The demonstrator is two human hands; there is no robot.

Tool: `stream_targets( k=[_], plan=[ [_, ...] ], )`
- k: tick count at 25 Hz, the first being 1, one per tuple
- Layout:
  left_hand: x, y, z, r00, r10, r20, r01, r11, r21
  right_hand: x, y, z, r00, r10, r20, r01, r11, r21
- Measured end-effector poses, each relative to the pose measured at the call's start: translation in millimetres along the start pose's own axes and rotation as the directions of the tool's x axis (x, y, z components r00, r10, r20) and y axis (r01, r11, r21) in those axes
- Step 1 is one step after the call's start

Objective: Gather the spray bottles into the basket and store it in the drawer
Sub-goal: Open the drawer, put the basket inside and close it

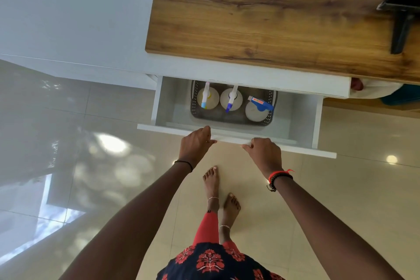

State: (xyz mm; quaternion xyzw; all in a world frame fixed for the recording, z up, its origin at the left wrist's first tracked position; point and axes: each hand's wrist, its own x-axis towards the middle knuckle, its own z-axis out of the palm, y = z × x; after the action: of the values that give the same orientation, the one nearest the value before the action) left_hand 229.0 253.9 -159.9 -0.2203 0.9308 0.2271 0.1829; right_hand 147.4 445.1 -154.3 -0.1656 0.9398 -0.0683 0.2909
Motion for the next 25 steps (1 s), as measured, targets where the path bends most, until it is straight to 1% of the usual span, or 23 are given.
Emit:
stream_targets(
  k=[2,4,7,9,11,13,16,19,22,25],
  plan=[
    [9.2,3.8,-4.1,0.998,-0.057,0.02,0.057,0.998,0.009,9.7,-5.1,-9.9,0.999,0.021,0.025,-0.022,0.999,0.043],
    [20.0,8.5,-8.9,0.996,-0.078,0.046,0.076,0.997,0.028,18.7,-8.1,-15.9,0.999,0.042,0.023,-0.043,0.995,0.091],
    [34.3,13.0,-12.6,0.993,-0.088,0.075,0.095,0.991,-0.097,27.1,-6.7,-20.1,0.998,0.052,0.026,-0.055,0.991,0.123],
    [37.3,11.5,-13.5,0.996,-0.041,0.08,0.052,0.989,-0.136,29.9,-5.4,-21.0,0.999,0.037,0.032,-0.04,0.991,0.124],
    [38.4,6.8,-12.1,0.991,0.056,0.124,-0.043,0.993,-0.108,31.9,-5.1,-22.8,0.999,0.006,0.042,-0.011,0.991,0.135],
    [42.4,3.9,-12.9,0.982,0.102,0.156,-0.089,0.992,-0.09,37.2,-5.6,-25.3,1.0,-0.01,0.016,0.007,0.989,0.145],
    [56.0,2.2,-18.5,0.974,0.129,0.184,-0.129,0.992,-0.011,50.2,-8.9,-33.3,1.0,-0.016,0.025,0.013,0.993,0.119],
    [72.9,3.8,-25.6,0.954,0.133,0.269,-0.15,0.988,0.044,61.9,-13.8,-41.3,0.995,0.007,0.102,-0.016,0.996,0.092],
    [88.3,5.8,-31.3,0.929,0.147,0.339,-0.196,0.974,0.115,70.6,-17.1,-48.6,0.985,0.025,0.168,-0.043,0.994,0.104],
    [100.2,9.5,-35.6,0.92,0.158,0.358,-0.227,0.96,0.161,81.1,-16.0,-57.6,0.985,0.019,0.169,-0.029,0.998,0.058]
  ],
)
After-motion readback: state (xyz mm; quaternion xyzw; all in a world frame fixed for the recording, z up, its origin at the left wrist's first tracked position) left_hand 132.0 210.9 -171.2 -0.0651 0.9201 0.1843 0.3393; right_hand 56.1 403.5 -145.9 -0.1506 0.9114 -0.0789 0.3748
